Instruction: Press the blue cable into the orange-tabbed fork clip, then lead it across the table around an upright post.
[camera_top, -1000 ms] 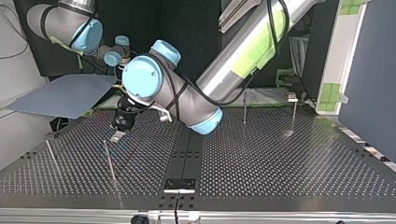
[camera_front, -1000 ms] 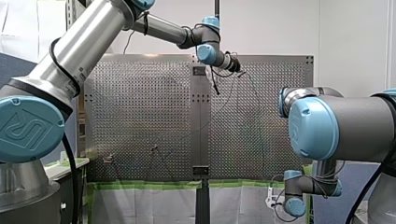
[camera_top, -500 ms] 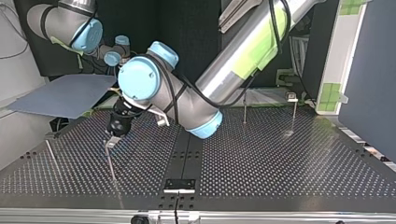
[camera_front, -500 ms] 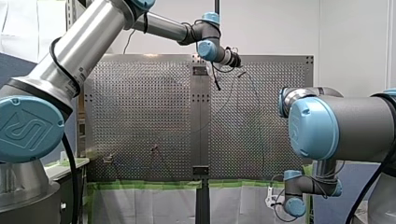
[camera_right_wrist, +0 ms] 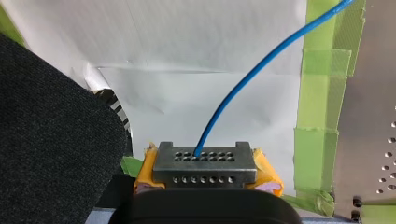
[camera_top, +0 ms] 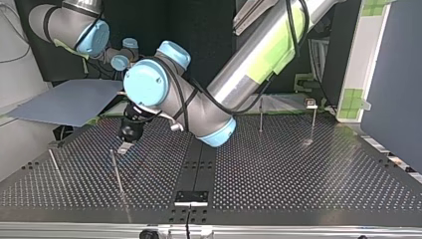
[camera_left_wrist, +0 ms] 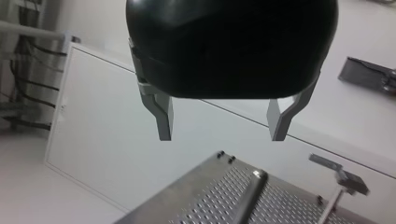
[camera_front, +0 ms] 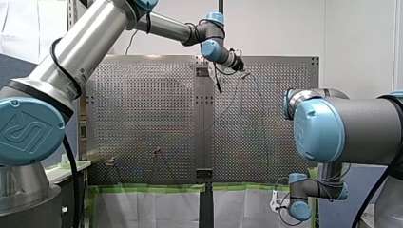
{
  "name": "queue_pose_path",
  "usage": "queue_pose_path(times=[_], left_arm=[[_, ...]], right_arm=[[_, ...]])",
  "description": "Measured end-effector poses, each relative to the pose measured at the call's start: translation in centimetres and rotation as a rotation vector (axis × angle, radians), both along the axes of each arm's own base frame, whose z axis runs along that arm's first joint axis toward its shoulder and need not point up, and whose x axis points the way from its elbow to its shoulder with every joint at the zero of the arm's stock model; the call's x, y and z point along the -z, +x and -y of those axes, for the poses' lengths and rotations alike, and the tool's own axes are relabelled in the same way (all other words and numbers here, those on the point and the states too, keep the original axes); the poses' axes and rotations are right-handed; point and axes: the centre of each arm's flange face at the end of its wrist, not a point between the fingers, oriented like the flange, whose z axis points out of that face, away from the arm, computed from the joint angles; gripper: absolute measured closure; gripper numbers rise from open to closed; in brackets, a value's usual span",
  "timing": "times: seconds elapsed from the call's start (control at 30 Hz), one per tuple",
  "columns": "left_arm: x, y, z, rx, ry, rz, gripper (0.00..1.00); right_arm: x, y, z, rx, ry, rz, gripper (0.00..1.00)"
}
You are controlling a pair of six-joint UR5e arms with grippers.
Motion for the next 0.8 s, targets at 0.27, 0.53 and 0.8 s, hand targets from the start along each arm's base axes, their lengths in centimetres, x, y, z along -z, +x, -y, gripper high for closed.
queue_pose_path(times=[0.27, 0.53, 0.8], left_arm=[[0.7, -0.3, -1.0, -0.067, 0.081, -0.033, 0.0], [1.2, -0.4, -2.1, -0.135, 0.156, -0.051, 0.0], [1.2, -0.2, -2.6, -0.181, 0.178, -0.048, 0.0]], right_arm=[[0.0, 0.1, 0.0, -0.002, 0.001, -0.001, 1.0], [0.0, 0.1, -0.1, -0.002, 0.001, -0.001, 1.0], [0.0, 0.3, -0.1, -0.005, 0.001, -0.001, 1.0]])
